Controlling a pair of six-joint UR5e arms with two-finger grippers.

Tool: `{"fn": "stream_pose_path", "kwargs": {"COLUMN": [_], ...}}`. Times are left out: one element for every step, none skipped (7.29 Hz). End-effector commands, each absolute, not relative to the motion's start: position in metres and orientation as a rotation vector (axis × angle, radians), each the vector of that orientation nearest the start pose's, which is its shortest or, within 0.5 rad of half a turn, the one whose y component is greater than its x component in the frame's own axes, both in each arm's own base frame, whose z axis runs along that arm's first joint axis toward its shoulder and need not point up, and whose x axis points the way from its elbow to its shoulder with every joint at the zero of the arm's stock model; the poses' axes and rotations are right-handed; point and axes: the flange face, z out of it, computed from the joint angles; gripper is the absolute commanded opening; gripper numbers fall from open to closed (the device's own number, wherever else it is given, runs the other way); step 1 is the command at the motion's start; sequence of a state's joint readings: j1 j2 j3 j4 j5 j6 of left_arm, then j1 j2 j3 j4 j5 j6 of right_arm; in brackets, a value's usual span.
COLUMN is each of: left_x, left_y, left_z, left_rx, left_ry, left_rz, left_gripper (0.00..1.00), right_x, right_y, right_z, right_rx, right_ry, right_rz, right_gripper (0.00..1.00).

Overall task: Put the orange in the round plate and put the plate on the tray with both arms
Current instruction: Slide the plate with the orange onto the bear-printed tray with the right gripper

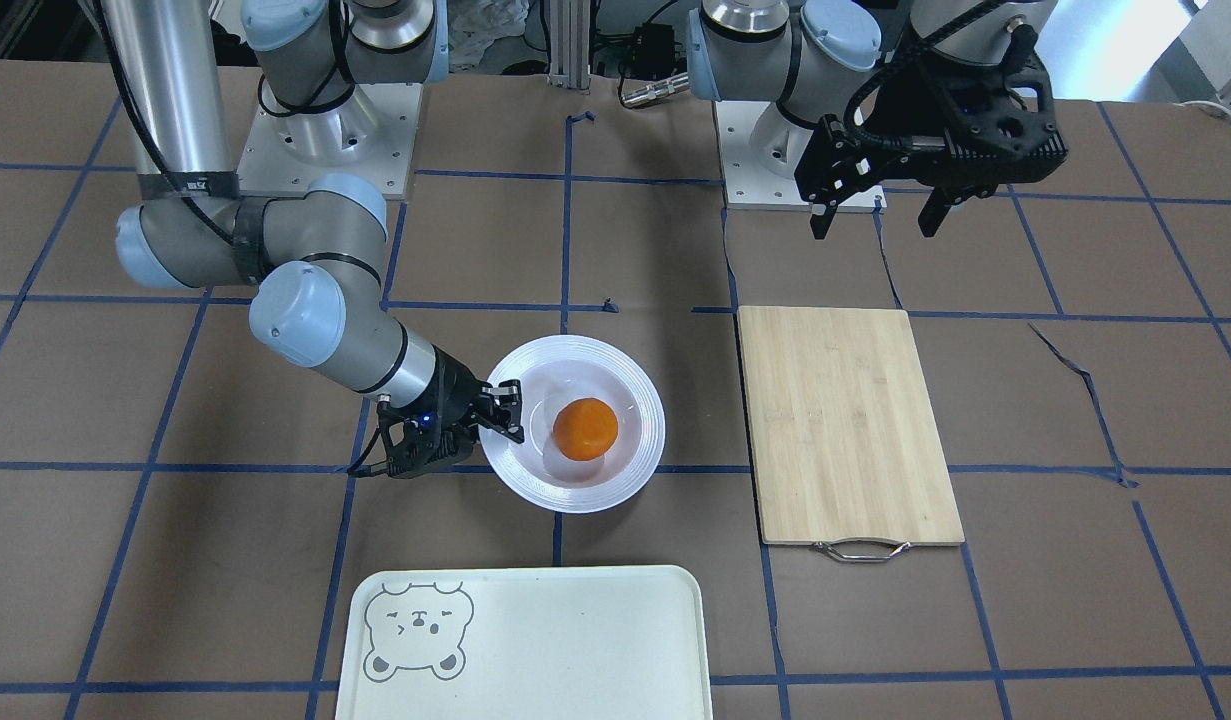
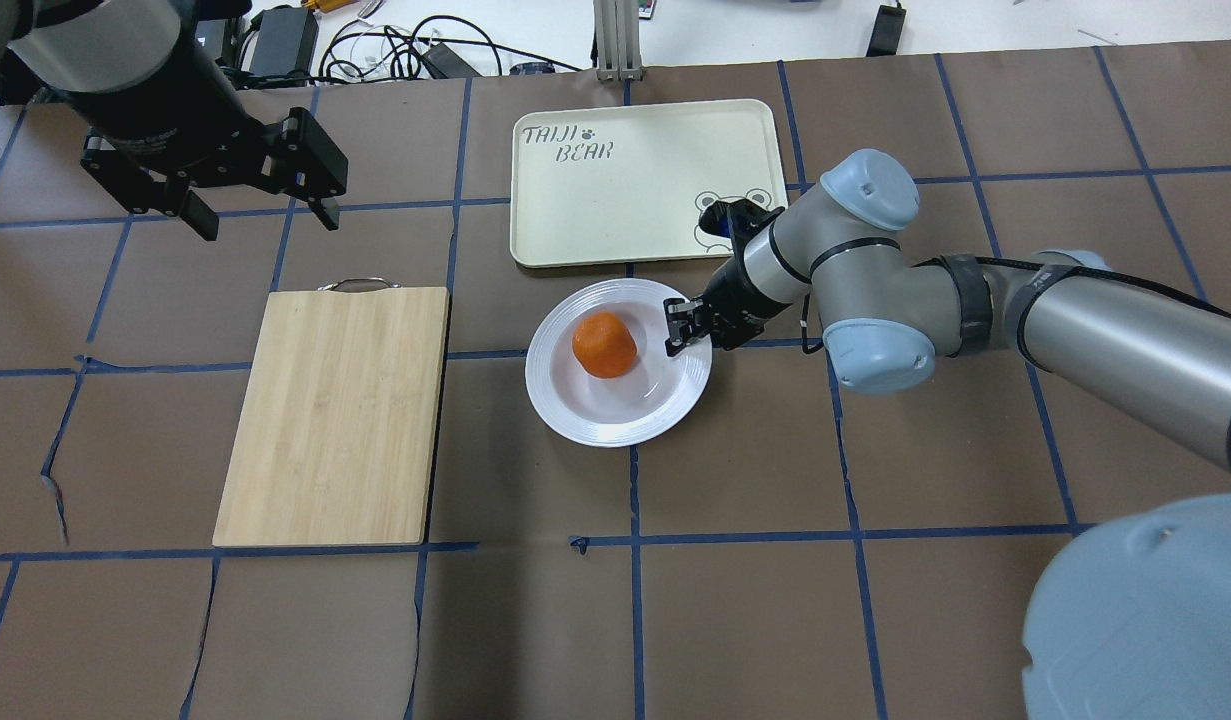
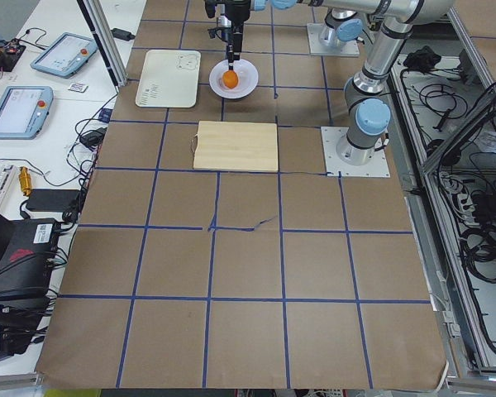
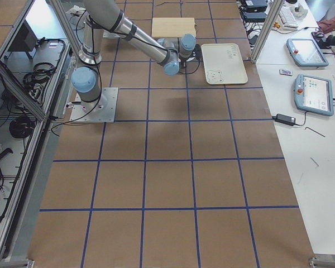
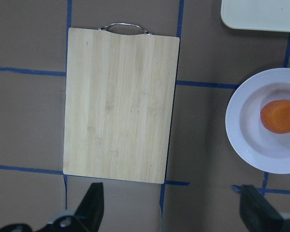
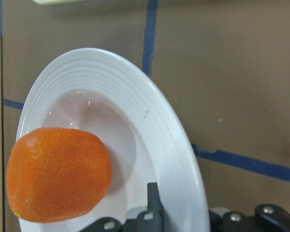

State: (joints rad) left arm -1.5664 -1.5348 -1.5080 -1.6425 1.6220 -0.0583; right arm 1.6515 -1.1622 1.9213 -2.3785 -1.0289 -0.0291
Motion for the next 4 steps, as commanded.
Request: {"fn": "stream_pose_path", "kwargs": {"left_x": [-0.134,-0.135,-0.135,-0.134], "left_y": [-0.475,-0.474,-0.475,-0.475], "left_z": [0.521,0.521,0.519,0.519], "left_rx": [-0.087,-0.084,-0.084,-0.084], "left_ry": [3.100,3.103,3.103,3.101], "left_rz": [-0.062,-0.062,-0.057,-0.057], "left_gripper": [1.00,1.00,1.00,1.00], "right_x": [0.229,0.215,0.200,0.190], "right_y": [-0.559,-0.575,-0.604,-0.642], "right_z": [0.225,0.237,0.258,0.266], "right_rx": [-0.158,-0.142,-0.126,-0.116], "right_ry": [2.522,2.501,2.496,2.496], "right_rz": [-0.109,-0.159,-0.236,-0.284], "right_gripper": [0.00,0.00,0.00,0.00]}}
